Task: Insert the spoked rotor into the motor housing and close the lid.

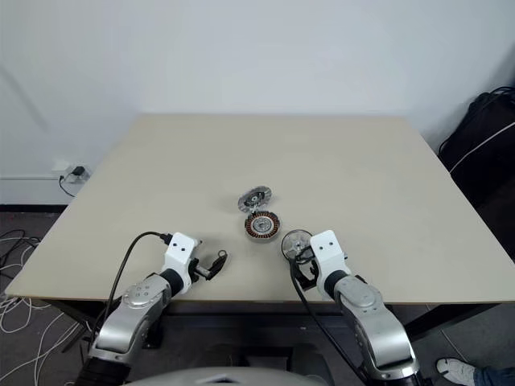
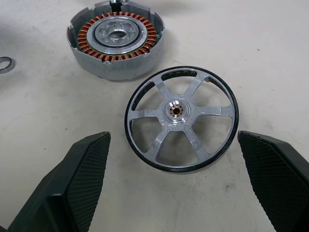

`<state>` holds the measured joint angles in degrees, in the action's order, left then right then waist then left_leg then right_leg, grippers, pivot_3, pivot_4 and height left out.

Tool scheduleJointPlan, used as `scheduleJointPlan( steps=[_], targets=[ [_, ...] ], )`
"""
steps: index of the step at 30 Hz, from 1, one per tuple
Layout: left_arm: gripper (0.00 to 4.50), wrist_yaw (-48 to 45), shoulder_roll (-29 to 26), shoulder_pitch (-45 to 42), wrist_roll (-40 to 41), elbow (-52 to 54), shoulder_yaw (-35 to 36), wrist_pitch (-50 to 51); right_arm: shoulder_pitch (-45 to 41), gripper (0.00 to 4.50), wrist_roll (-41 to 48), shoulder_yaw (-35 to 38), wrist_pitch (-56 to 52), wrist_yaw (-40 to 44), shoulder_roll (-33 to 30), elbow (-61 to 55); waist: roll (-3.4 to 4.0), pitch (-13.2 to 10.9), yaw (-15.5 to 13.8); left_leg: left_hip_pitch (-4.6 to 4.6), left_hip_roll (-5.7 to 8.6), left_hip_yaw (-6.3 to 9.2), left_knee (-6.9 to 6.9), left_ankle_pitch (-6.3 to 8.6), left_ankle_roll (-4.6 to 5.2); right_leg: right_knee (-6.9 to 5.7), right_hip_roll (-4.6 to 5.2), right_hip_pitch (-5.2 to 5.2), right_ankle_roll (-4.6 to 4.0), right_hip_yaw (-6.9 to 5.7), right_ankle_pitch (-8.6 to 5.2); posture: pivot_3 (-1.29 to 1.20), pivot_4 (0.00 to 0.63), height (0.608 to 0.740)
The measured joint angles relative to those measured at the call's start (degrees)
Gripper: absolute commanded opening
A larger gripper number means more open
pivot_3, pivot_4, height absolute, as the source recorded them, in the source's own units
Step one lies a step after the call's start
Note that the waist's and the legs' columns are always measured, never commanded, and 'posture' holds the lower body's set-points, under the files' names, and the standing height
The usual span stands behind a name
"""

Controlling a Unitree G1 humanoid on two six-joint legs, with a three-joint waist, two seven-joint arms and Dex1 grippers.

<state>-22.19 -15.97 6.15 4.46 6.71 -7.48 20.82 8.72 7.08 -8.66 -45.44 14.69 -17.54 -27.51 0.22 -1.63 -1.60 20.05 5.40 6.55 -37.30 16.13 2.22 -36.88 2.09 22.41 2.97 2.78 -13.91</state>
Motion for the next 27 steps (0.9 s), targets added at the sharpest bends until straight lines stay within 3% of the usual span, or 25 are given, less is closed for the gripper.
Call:
scheduleJointPlan(
  steps=[27],
  targets=[
    [4.47,0.1,0.0,0.0,0.0,0.0,0.0,0.2,-0.5,4.50,-0.2,-0.1,0.0,0.1,0.0,0.0,0.00,0.0,0.0,0.00,0.00,0.00,0.00,0.00,0.00,0.00,0.00,0.00,0.00,0.00,0.00,0.00,0.000,0.740]
  ],
)
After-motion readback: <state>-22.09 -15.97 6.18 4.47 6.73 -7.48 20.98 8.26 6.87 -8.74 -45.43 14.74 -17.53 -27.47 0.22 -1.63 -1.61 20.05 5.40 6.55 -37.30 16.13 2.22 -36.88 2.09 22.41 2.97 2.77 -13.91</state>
